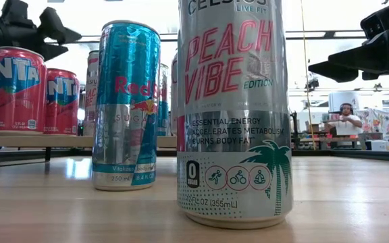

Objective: Place canned beverage on shelf
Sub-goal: Put the blue soda can on the shelf aligned with the other blue soda can

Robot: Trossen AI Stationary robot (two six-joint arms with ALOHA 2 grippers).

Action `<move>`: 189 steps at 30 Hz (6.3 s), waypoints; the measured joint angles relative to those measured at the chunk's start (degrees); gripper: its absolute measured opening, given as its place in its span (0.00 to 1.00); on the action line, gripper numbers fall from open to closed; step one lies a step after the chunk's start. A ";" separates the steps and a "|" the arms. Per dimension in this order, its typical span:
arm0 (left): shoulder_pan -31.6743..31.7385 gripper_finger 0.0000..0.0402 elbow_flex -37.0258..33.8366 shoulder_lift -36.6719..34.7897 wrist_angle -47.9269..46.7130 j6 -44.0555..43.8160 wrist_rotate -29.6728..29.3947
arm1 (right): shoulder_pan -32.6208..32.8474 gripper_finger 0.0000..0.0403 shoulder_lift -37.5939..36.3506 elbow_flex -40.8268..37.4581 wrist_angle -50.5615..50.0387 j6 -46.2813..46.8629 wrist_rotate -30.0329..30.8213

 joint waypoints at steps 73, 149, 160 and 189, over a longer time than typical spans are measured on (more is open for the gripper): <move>-38.71 0.78 126.59 121.13 -120.11 -124.59 33.32 | 0.00 0.99 -0.02 0.04 -0.03 0.03 0.03; -38.72 0.57 112.76 123.08 -105.27 -98.77 34.02 | 0.01 0.99 -0.04 0.06 -0.03 -0.02 0.03; -38.81 0.57 112.76 123.01 -103.03 -86.66 34.20 | 0.02 0.99 -0.04 0.07 -0.03 -0.01 0.03; -39.43 0.85 116.46 122.95 -106.57 -88.80 34.00 | 0.01 0.99 -0.04 0.07 -0.03 -0.04 0.03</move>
